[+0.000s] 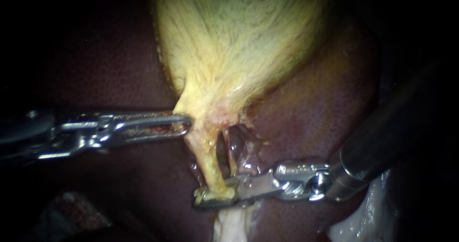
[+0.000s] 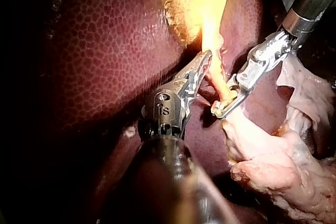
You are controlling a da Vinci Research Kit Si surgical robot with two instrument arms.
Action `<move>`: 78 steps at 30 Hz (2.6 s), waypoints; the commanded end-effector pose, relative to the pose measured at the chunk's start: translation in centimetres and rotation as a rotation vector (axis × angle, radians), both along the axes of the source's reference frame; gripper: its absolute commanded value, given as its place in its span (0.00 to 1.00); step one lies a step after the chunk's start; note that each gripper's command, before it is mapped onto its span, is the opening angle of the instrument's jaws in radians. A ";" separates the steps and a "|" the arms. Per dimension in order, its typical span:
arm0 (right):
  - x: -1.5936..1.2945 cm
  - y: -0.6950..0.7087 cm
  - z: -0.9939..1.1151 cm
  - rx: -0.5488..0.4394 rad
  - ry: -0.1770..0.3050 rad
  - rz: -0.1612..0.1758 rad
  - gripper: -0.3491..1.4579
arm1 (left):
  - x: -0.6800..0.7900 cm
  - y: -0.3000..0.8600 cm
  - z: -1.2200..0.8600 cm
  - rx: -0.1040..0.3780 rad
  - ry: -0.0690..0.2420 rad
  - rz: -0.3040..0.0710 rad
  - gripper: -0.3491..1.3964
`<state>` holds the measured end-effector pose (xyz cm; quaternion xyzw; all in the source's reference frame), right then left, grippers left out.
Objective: Going back first clip left tube
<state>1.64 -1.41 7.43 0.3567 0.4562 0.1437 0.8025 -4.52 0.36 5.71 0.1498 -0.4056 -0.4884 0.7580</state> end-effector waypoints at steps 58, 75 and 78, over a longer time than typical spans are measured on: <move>-0.85 0.48 -0.68 -0.435 0.082 0.076 0.52 | 0.05 -0.05 0.01 -0.002 0.001 0.000 0.00; -1.21 0.73 -1.31 -0.601 0.142 -0.007 0.52 | 0.04 -0.07 0.11 -0.004 -0.002 0.004 0.00; -1.24 0.73 -1.35 -0.622 0.158 -0.024 0.52 | 0.03 -0.06 0.13 -0.005 -0.001 0.004 0.00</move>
